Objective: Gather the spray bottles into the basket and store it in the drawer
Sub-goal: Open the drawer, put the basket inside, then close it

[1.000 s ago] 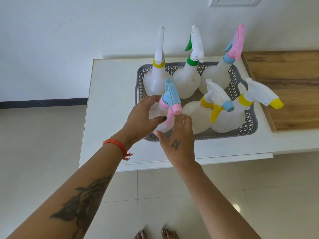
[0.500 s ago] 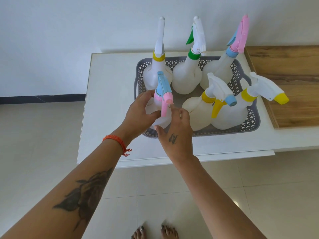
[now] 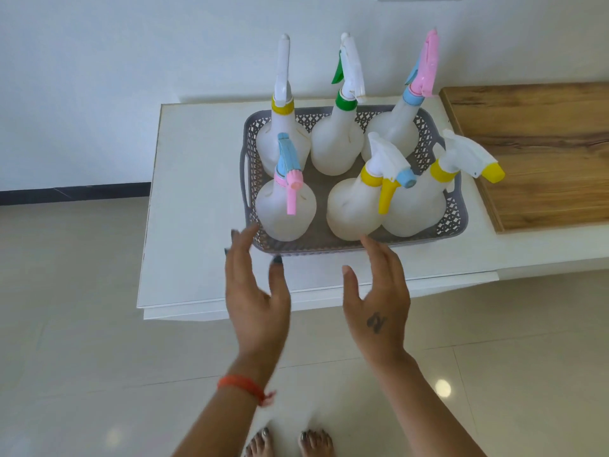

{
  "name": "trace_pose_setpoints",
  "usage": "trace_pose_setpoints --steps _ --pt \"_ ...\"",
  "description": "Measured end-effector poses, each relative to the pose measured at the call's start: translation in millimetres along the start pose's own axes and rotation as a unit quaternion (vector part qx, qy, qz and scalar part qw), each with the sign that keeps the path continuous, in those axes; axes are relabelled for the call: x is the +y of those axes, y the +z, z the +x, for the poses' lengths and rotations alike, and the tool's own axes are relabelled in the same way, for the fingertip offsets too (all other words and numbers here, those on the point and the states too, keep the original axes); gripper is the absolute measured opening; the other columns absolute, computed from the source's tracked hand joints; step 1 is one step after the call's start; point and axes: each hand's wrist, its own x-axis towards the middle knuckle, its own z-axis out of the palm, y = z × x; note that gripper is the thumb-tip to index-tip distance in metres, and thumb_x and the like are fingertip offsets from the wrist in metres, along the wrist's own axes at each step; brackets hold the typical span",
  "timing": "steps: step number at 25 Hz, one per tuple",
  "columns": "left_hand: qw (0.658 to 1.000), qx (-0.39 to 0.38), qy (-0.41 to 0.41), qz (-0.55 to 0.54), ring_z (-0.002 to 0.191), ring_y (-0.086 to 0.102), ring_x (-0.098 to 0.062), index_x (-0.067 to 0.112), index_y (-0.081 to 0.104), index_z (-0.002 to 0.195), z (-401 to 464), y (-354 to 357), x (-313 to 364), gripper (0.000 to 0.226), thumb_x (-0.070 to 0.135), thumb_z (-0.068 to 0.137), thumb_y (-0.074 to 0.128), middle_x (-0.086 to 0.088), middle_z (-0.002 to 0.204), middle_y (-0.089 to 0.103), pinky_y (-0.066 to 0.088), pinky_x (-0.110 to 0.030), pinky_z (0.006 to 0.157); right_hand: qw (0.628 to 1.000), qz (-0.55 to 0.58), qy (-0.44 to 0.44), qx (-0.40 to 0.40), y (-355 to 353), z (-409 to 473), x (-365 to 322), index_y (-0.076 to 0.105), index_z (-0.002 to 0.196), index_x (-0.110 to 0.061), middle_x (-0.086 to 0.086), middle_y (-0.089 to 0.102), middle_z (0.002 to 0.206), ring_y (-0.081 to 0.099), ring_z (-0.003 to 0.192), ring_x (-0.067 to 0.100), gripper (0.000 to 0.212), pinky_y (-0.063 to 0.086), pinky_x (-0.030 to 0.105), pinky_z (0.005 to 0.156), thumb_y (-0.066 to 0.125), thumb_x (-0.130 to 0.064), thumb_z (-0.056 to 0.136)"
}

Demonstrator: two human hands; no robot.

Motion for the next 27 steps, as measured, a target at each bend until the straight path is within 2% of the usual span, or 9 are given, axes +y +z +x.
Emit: trace_pose_setpoints --steps 2,5,8,11,14,17,27 --pt "0.999 -0.022 -0.005 0.029 0.144 0.021 -0.015 0.020 0.034 0.140 -40 9 -7 0.051 0.009 0.092 0.047 0.013 0.143 0.035 0.014 -0.033 0.119 1.000 -0.018 -0.001 0.003 -9 -16 20 0.052 0.127 -0.001 0.016 0.057 0.127 0.052 0.119 0.027 0.045 0.039 0.026 0.101 0.061 -0.005 0.083" --pt "0.987 -0.127 -0.016 0.095 0.146 0.001 -0.009 0.028 0.011 0.144 -84 22 -22 0.055 0.016 0.097 0.037 0.013 0.154 0.015 0.001 -0.027 0.120 0.998 -0.052 0.007 -0.043 -13 -39 45 0.044 0.134 -0.001 0.015 0.048 0.139 0.042 0.131 0.027 0.050 0.035 0.033 0.108 0.058 -0.004 0.086" --pt "0.954 -0.217 -0.024 0.204 0.139 -0.026 -0.004 0.031 -0.019 0.139 -100 31 -39 0.057 0.025 0.100 0.021 0.015 0.154 -0.014 -0.015 -0.024 0.116 0.987 -0.099 -0.004 -0.125 -7 -55 58 0.032 0.139 0.003 0.019 0.033 0.148 0.026 0.139 0.033 0.058 0.031 0.045 0.112 0.056 -0.007 0.088" --pt "0.917 -0.253 -0.024 0.309 0.133 -0.038 -0.013 0.024 -0.033 0.133 -99 37 -48 0.056 0.029 0.099 0.011 0.008 0.150 -0.031 -0.024 -0.027 0.111 0.965 -0.158 -0.015 -0.211 4 -61 65 0.015 0.143 0.003 0.018 0.012 0.153 0.008 0.143 0.034 0.066 0.015 0.046 0.117 0.050 -0.013 0.090" --pt "0.887 -0.274 -0.015 0.371 0.136 -0.035 -0.021 0.017 -0.035 0.134 -98 43 -55 0.057 0.029 0.099 0.008 0.002 0.150 -0.033 -0.026 -0.031 0.110 0.952 -0.190 -0.016 -0.241 15 -65 69 0.006 0.144 0.003 0.021 0.001 0.154 -0.003 0.144 0.033 0.069 0.004 0.044 0.118 0.046 -0.016 0.090" --pt "0.875 -0.279 -0.017 0.396 0.138 -0.033 -0.022 0.014 -0.031 0.138 -99 47 -60 0.056 0.029 0.099 0.007 0.000 0.153 -0.029 -0.027 -0.032 0.108 0.944 -0.211 -0.024 -0.253 19 -67 74 0.009 0.144 0.005 0.025 0.002 0.154 -0.002 0.143 0.036 0.070 0.006 0.046 0.118 0.047 -0.018 0.090" --pt "0.875 -0.281 -0.028 0.394 0.136 -0.033 -0.019 0.017 -0.027 0.138 -104 45 -59 0.053 0.028 0.099 0.008 0.003 0.150 -0.030 -0.021 -0.032 0.112 0.934 -0.217 -0.067 -0.275 8 -71 90 0.012 0.145 0.000 0.019 0.005 0.154 0.001 0.143 0.034 0.071 -0.004 0.039 0.116 0.049 -0.009 0.085"
